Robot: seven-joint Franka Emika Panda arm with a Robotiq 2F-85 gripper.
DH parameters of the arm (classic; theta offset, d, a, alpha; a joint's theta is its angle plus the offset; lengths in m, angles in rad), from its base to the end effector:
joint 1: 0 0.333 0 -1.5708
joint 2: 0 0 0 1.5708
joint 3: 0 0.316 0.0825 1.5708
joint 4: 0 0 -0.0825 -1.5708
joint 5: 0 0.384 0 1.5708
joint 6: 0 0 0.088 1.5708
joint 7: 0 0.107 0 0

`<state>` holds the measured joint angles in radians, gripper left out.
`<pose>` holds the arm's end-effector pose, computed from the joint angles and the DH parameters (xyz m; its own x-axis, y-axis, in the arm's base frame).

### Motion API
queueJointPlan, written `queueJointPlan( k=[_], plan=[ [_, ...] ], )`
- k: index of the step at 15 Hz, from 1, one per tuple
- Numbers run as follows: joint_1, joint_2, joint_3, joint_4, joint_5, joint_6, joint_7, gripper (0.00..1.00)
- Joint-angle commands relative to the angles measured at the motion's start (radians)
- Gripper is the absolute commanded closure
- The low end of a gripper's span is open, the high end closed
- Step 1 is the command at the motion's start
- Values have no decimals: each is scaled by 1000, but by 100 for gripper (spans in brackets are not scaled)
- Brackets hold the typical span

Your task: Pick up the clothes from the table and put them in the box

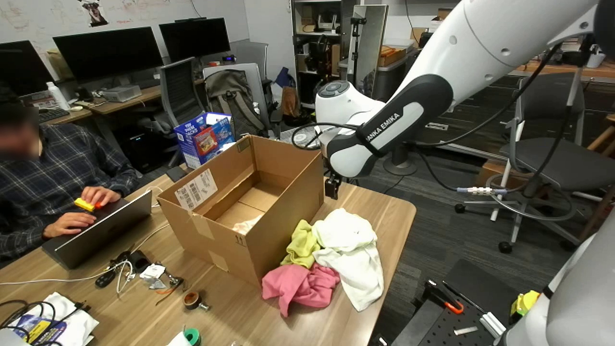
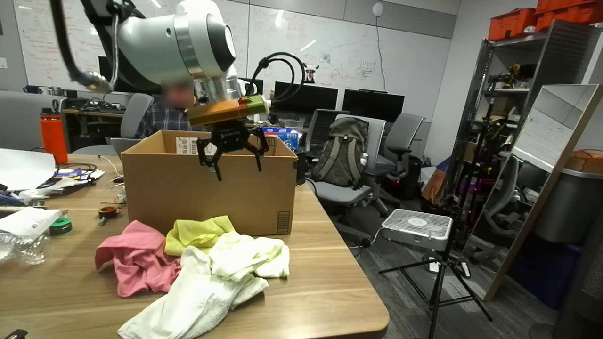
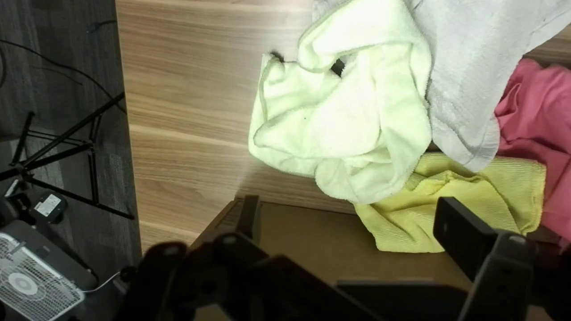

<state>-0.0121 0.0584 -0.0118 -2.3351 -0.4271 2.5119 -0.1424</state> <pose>0.5219 -0.0091 0.3219 0.8979 0.4393 0.0277 0.4134 -0.8634 0.2893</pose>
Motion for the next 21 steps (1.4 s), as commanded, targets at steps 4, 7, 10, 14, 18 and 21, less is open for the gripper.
queueJointPlan(
  k=[4,7,10,14,18,21],
  plan=[
    [-5,125,-39,27,-43,146,65,0],
    [4,177,-66,36,-83,199,98,0],
    [16,223,-94,46,-125,244,130,0],
    [39,287,-140,68,-174,290,176,0],
    [74,357,-203,103,-244,332,235,0],
    [100,417,-252,137,-313,362,297,0]
  ],
)
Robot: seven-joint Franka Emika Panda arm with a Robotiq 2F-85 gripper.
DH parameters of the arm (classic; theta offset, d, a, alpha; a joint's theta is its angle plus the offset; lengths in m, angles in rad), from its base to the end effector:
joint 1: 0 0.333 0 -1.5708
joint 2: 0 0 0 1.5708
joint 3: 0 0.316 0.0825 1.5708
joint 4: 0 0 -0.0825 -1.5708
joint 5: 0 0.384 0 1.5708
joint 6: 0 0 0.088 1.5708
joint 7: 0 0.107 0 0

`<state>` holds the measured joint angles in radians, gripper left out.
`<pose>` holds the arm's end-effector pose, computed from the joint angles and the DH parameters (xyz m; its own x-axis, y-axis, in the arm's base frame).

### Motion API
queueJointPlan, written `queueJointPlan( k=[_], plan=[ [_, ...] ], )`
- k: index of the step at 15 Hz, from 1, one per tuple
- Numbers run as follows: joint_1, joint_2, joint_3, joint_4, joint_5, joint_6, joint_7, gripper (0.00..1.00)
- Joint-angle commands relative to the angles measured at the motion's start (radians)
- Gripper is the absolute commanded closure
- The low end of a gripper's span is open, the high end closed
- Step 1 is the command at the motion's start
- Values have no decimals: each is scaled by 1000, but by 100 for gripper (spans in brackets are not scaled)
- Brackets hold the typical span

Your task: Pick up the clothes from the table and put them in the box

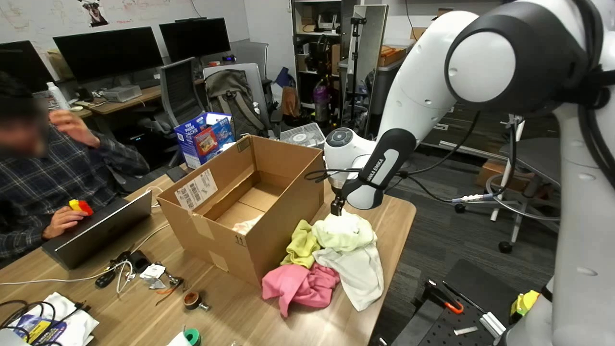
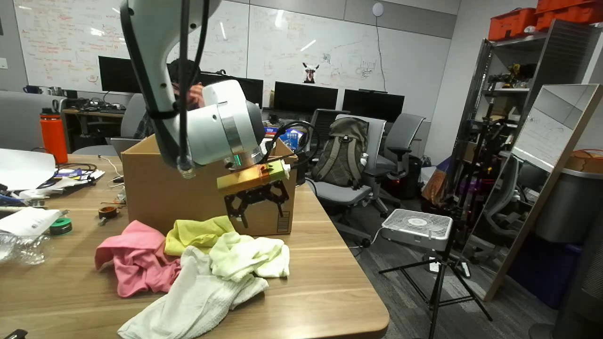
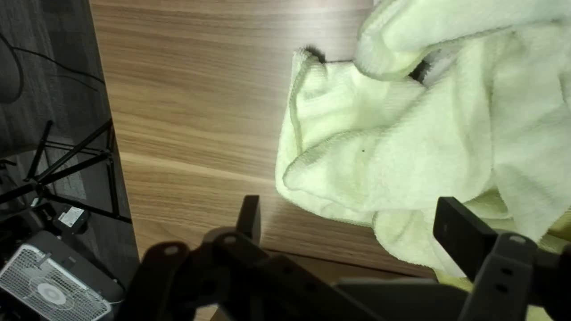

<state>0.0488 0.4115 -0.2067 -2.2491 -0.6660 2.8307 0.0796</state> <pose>0.5465 -0.0572 0.1939 0.9116 0.4065 0.0609 0.3619 -0.8640 0.3500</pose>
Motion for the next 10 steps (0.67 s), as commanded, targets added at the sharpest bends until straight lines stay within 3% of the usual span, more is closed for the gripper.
queueJointPlan(
  k=[1,5,10],
  plan=[
    [51,78,-76,58,-95,46,96,0],
    [69,103,-90,49,-90,-1,144,0],
    [65,88,-48,21,-17,-149,162,0]
  ],
)
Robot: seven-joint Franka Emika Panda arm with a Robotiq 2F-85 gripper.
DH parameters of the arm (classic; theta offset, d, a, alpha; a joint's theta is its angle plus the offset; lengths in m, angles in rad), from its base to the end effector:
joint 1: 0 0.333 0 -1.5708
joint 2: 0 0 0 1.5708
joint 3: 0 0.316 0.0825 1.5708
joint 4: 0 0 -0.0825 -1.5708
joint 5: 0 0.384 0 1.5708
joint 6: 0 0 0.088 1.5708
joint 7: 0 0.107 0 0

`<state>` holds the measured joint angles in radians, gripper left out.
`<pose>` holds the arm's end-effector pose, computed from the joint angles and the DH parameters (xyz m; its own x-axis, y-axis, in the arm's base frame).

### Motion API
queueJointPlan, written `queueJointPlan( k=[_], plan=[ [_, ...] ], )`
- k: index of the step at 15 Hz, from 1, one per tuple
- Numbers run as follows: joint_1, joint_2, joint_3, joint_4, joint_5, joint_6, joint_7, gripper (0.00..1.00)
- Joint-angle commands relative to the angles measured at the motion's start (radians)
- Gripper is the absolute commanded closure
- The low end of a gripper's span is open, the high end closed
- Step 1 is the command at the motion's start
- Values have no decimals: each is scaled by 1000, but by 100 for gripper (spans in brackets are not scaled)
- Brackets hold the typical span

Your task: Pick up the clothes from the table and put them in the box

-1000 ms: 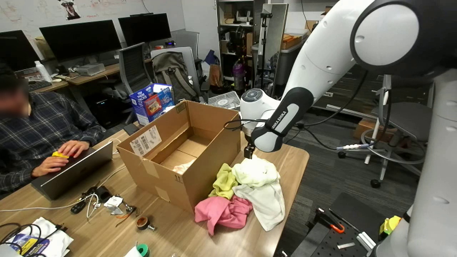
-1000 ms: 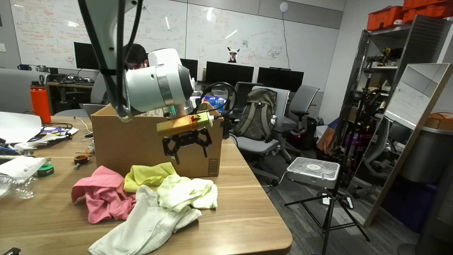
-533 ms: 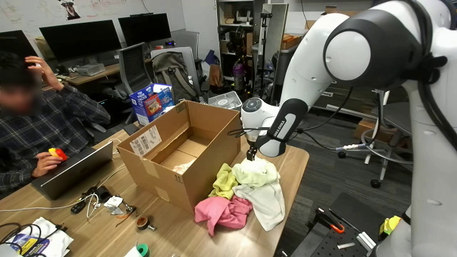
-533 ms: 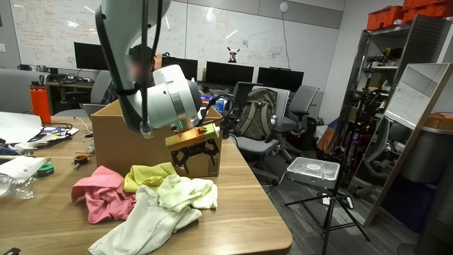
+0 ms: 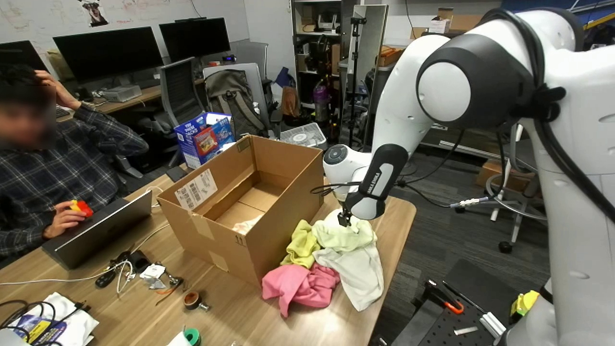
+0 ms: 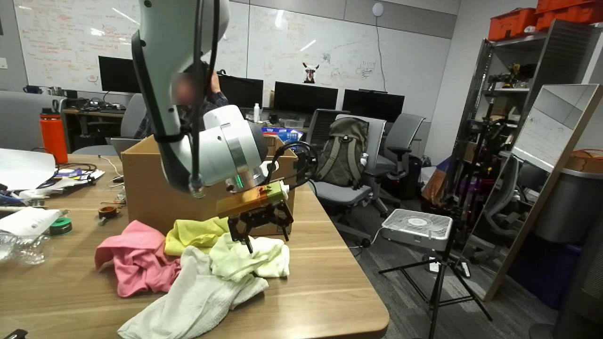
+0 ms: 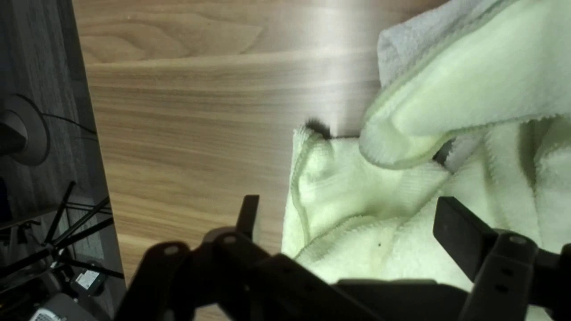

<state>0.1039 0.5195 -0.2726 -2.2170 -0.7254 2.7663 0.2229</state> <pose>0.5356 -0.0692 0.1439 0.9496 0.3099 -0.0472 0.3033 -0.8700 0.3888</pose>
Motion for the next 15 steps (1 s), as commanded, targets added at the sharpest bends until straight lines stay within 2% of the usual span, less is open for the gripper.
queueJointPlan(
  k=[1,8,15],
  plan=[
    [6,-24,33,-14,66,-126,16,0],
    [-20,-32,125,18,282,-360,-48,0],
    [-59,-36,171,94,468,-494,-67,0]
  ],
)
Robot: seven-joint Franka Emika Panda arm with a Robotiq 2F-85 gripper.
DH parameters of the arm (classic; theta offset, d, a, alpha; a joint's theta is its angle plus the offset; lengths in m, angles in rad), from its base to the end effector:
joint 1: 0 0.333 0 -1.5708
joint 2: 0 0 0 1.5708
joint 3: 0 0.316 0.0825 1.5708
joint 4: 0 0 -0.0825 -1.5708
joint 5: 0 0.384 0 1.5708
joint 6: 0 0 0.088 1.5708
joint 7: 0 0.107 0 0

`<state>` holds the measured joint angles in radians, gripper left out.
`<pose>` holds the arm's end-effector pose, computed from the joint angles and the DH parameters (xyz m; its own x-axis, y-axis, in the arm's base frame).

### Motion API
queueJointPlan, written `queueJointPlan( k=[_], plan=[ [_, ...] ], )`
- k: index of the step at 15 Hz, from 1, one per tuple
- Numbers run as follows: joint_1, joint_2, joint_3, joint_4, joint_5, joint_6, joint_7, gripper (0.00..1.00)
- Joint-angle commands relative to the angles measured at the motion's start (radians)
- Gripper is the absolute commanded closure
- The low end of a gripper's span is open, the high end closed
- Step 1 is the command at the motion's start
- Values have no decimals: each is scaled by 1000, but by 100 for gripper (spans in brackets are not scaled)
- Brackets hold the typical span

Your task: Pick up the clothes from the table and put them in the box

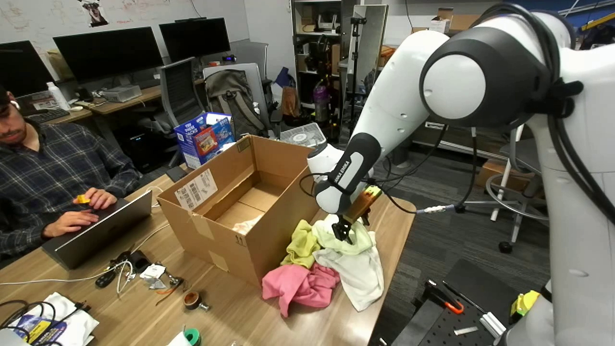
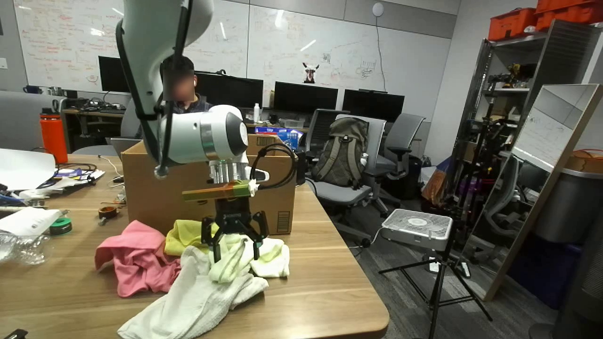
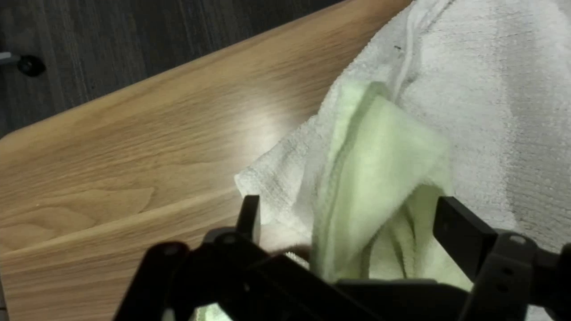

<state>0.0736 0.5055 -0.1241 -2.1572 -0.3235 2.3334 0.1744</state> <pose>0.5245 -0.0353 0.1398 0.9511 -0.0001 -0.3088 0.0848 -0.9615 0.2615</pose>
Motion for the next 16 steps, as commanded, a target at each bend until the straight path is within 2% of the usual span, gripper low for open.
queueJointPlan(
  k=[1,9,16],
  plan=[
    [-31,-17,20,49,82,-70,-6,0],
    [-24,-6,-43,118,65,-73,145,0],
    [-23,-38,-61,76,60,-138,194,0]
  ],
)
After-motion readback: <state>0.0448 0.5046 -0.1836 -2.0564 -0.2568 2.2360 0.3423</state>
